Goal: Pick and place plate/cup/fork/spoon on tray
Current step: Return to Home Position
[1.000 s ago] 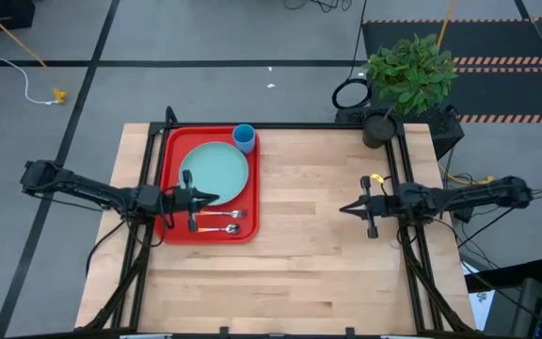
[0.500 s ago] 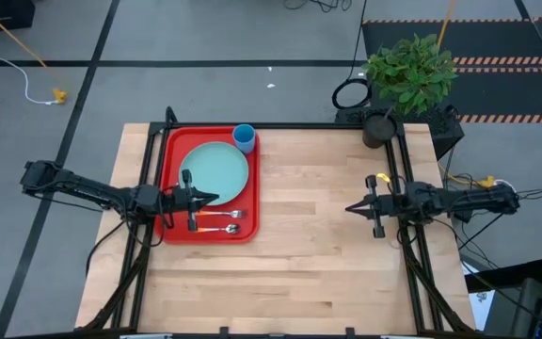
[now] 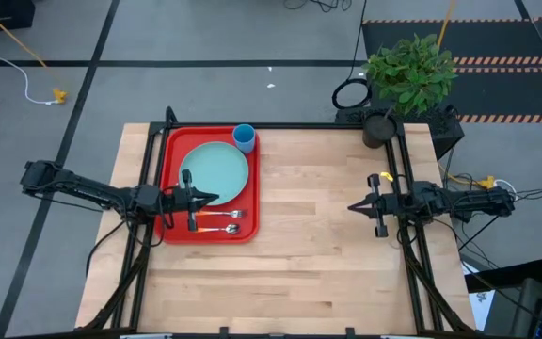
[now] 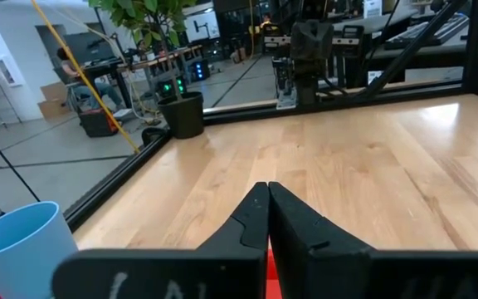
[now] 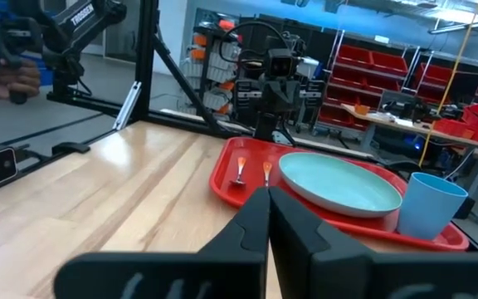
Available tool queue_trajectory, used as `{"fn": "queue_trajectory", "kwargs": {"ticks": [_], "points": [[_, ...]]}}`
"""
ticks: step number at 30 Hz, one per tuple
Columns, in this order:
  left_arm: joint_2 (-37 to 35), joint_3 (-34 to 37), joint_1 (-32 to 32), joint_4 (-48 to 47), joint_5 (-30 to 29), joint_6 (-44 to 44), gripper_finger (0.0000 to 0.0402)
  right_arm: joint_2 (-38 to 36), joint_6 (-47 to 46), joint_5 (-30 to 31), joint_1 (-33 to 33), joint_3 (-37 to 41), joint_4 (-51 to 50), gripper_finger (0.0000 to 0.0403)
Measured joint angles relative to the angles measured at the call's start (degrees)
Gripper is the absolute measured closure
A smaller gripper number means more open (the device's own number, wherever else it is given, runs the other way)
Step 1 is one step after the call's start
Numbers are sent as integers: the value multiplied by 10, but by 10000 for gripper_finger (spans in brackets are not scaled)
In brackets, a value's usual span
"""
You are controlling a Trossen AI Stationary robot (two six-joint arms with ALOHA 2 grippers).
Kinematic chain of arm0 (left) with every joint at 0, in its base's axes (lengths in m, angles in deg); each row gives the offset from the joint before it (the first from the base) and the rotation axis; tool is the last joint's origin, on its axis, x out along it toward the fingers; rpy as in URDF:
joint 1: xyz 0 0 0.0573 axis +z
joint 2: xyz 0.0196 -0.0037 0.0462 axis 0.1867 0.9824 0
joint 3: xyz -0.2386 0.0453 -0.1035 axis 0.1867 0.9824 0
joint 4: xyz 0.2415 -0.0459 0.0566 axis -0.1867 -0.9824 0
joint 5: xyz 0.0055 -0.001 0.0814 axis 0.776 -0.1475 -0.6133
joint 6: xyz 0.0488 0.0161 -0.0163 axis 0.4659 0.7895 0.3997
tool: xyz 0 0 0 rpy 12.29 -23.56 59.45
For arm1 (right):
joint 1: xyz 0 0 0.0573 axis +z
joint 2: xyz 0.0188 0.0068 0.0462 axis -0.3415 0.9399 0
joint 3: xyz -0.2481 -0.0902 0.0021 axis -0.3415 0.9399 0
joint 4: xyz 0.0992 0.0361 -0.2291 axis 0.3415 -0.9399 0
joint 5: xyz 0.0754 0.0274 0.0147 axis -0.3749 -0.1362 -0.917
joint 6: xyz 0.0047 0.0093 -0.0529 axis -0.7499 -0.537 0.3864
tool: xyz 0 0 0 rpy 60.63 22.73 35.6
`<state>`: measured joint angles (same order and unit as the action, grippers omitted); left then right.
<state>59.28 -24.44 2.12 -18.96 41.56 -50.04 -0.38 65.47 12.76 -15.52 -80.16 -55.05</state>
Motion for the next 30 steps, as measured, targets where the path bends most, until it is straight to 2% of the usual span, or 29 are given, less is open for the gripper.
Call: {"fn": "queue_trajectory", "kwargs": {"ticks": [16, 20, 30], "points": [[0, 0, 0, 0, 0, -2, 390, 8, 23, -2, -11, 0, -12, 403], [0, 0, 0, 0, 0, 0, 394, 8, 22, -57, -31, 0, -2, 403], [-2, -1, -1, -17, 0, 1, 395, 8, 12, -76, -67, 0, 0, 403]]}}
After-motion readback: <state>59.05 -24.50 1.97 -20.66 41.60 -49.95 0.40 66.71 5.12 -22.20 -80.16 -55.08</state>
